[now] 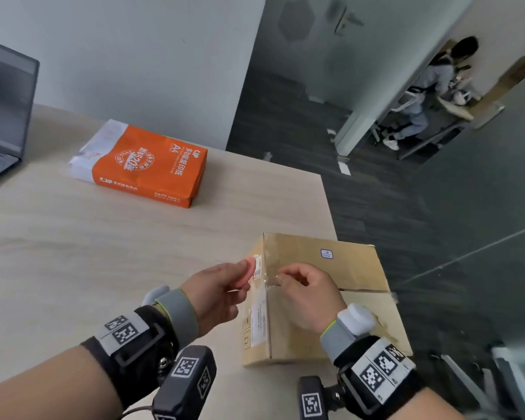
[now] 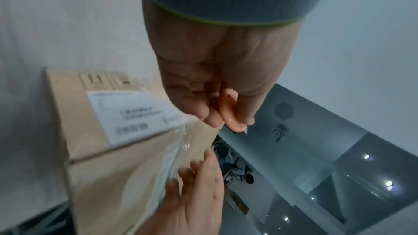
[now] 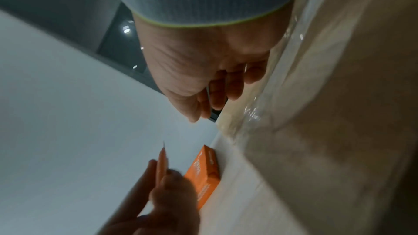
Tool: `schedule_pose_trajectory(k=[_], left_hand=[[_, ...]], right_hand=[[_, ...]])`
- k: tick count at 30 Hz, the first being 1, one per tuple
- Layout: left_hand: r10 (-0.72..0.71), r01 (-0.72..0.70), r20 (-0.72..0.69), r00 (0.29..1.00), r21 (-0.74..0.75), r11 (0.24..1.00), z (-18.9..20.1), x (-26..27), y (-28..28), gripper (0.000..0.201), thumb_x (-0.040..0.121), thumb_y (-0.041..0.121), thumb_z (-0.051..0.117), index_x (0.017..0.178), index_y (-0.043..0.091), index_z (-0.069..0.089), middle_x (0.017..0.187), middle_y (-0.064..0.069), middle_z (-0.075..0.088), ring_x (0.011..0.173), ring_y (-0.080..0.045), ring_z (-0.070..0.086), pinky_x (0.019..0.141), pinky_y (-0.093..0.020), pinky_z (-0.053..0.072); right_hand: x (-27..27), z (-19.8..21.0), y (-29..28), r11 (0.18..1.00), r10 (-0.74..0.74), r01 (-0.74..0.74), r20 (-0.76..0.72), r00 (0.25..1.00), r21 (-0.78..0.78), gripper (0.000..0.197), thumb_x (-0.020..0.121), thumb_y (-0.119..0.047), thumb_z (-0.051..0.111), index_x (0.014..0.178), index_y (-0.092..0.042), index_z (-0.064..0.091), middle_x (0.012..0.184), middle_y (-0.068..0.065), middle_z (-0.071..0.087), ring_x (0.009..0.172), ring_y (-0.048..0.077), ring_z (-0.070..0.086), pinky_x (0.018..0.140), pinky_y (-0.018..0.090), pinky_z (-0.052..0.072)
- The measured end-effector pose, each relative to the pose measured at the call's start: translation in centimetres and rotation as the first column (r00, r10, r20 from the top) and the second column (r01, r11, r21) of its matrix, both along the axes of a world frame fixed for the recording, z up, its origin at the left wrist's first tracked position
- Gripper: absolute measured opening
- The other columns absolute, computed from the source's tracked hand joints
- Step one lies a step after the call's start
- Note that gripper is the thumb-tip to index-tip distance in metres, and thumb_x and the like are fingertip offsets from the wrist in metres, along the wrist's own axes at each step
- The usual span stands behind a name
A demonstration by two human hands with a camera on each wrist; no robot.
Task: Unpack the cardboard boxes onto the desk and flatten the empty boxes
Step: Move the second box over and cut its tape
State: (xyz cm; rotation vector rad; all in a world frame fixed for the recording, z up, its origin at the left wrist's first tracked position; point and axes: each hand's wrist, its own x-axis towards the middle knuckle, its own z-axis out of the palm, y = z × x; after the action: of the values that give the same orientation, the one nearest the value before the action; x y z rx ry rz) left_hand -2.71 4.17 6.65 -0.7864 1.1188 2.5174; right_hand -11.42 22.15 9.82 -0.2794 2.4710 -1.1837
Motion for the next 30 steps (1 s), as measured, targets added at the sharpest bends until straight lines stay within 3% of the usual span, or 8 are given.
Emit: schedule_pose_trajectory(k=[3,6,8,11,17,20,30], left_hand=[[0.009,-0.001,0.050,0.999,-0.143,0.990,-1.3,0.0,-1.1,0.022,0.084,0.041,0.077,0.072,0.023,0.071,0.070,0.004,0.058,0.057,-0.009,0.056,0.048,-0.022,0.037],[-0.005,0.028,0.093,0.996,-0.245,0.969,-2.3,-0.1,-1.4,0.020,0.085,0.037,0.079,0.082,0.019,0.072,0.069,0.003,0.058,0.056,-0.011,0.052,0.049,-0.024,0.039],[-0.034,0.058,0.084,0.996,-0.308,0.950,-2.7,-0.5,-1.3,0.027,0.083,0.040,0.080,0.088,0.015,0.072,0.071,0.002,0.060,0.059,-0.013,0.052,0.051,-0.025,0.042],[-0.089,0.108,0.066,0.994,-0.385,0.917,-2.9,-1.3,-1.2,0.031,0.084,0.044,0.078,0.090,0.014,0.071,0.075,0.001,0.066,0.066,-0.013,0.058,0.055,-0.026,0.046],[-0.152,0.178,0.093,0.984,-0.517,0.837,-2.9,-2.3,-1.0,0.033,0.079,0.049,0.078,0.088,0.017,0.075,0.075,0.003,0.064,0.070,-0.014,0.059,0.059,-0.028,0.052],[-0.181,0.210,0.107,0.978,-0.543,0.813,-2.9,-2.8,-0.7,0.029,0.076,0.045,0.080,0.089,0.019,0.077,0.073,0.003,0.061,0.069,-0.014,0.057,0.057,-0.026,0.051],[-0.192,0.247,0.157,0.969,-0.652,0.717,-2.6,-4.3,0.3,0.027,0.077,0.043,0.080,0.089,0.019,0.077,0.082,-0.003,0.063,0.075,-0.018,0.062,0.054,-0.021,0.052]], right_hand=[[-1.2,0.0,1.4,0.937,0.164,-0.123,-0.100,0.981,0.327,0.007,0.089,-0.043,0.067,0.088,-0.037,0.069,0.102,-0.016,0.062,0.093,0.007,0.060,0.084,0.021,0.048],[-1.4,0.2,1.9,0.720,0.386,-0.301,-0.001,0.922,0.626,0.045,0.083,-0.066,0.060,0.119,-0.039,0.061,0.120,-0.020,0.052,0.114,0.008,0.050,0.101,0.030,0.043],[-1.3,0.3,1.6,0.607,0.472,-0.334,0.011,0.881,0.721,0.064,0.075,-0.075,0.060,0.128,-0.040,0.054,0.125,-0.018,0.049,0.118,0.010,0.047,0.103,0.034,0.040],[-1.4,0.0,0.9,0.529,0.523,-0.324,0.000,0.852,0.784,0.071,0.066,-0.081,0.062,0.123,-0.040,0.051,0.123,-0.016,0.050,0.118,0.013,0.049,0.101,0.037,0.040],[-2.6,-0.4,0.2,0.540,0.446,-0.385,0.134,0.885,0.748,0.064,0.053,-0.082,0.072,0.087,-0.034,0.047,0.099,-0.017,0.048,0.099,0.012,0.046,0.087,0.035,0.043],[-3.4,-0.9,0.0,0.513,0.455,-0.458,0.223,0.862,0.726,0.061,0.053,-0.086,0.070,0.074,-0.032,0.049,0.098,-0.012,0.048,0.098,0.013,0.046,0.087,0.038,0.044],[-3.7,-2.4,0.8,0.555,0.457,-0.456,0.203,0.866,0.695,0.060,0.051,-0.089,0.066,0.073,-0.034,0.056,0.100,-0.012,0.047,0.104,0.015,0.046,0.096,0.043,0.040]])
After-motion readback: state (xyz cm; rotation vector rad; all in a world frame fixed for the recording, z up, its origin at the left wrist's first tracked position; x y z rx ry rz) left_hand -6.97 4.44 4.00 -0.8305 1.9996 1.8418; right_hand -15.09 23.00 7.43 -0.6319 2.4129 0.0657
